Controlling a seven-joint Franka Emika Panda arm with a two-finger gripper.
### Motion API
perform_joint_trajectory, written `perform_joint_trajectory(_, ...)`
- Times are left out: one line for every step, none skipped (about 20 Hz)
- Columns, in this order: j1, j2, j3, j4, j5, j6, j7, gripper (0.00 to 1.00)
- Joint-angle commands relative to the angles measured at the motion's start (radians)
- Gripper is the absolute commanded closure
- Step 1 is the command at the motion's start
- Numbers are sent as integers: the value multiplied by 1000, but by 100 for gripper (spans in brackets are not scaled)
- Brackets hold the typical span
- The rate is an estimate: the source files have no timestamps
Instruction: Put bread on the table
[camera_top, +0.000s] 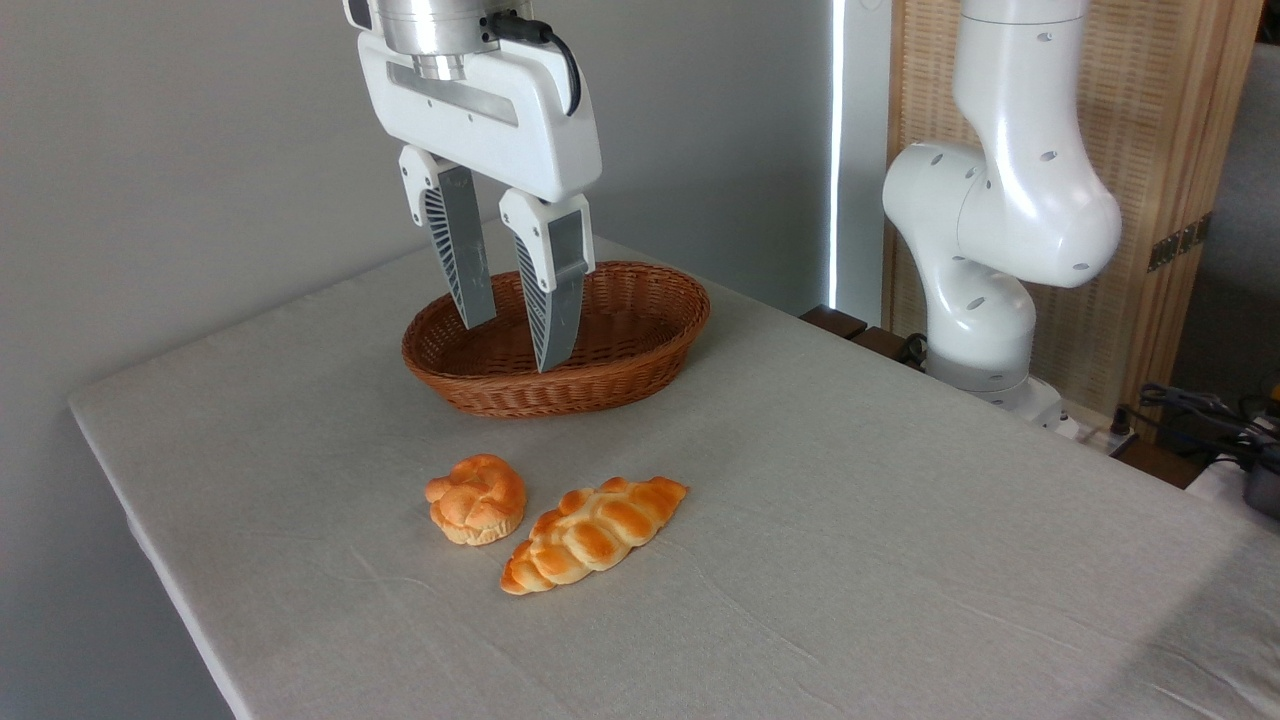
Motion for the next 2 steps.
perform_joint_trajectory(2, 11, -10, 16, -6, 2, -12, 0)
perform_joint_trajectory(2, 11, -9, 16, -5, 2, -7, 0)
